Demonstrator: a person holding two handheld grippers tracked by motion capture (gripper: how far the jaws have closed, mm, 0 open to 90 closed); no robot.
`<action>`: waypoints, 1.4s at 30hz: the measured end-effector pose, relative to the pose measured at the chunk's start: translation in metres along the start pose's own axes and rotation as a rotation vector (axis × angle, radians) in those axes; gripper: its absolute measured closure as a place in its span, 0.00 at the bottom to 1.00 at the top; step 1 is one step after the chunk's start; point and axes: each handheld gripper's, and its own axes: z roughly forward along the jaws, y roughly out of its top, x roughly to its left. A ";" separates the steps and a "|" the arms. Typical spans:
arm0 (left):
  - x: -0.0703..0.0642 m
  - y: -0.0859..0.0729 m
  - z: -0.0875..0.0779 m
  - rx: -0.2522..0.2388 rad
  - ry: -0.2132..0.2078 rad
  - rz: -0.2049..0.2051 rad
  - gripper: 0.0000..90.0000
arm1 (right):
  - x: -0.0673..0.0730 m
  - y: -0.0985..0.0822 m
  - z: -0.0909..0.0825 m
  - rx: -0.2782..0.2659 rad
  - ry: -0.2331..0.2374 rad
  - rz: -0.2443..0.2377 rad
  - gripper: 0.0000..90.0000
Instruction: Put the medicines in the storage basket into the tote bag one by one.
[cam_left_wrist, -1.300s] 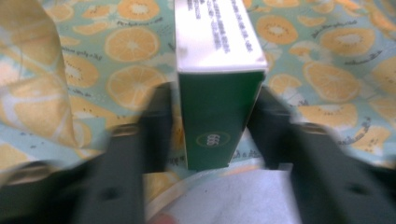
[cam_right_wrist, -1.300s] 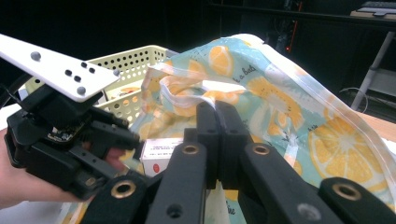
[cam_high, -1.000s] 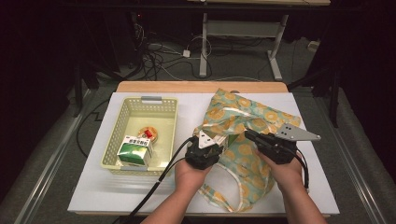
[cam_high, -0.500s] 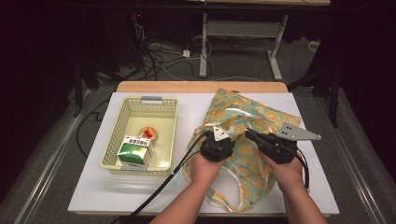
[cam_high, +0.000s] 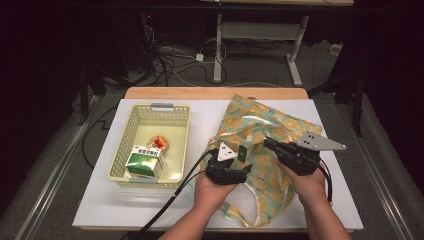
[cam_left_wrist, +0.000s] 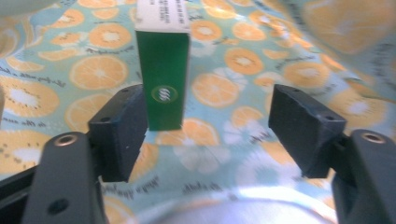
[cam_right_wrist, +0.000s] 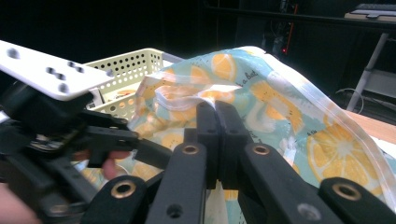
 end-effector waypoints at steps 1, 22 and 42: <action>-0.001 -0.001 -0.004 -0.006 -0.008 0.004 0.28 | 0.000 0.000 0.000 -0.001 0.000 0.000 1.00; 0.008 -0.021 -0.077 -0.018 -0.004 0.012 0.00 | -0.002 -0.001 0.000 0.008 -0.005 0.005 1.00; 0.061 -0.039 -0.139 -0.010 0.198 -0.010 0.00 | -0.002 -0.002 0.000 0.010 -0.007 0.000 1.00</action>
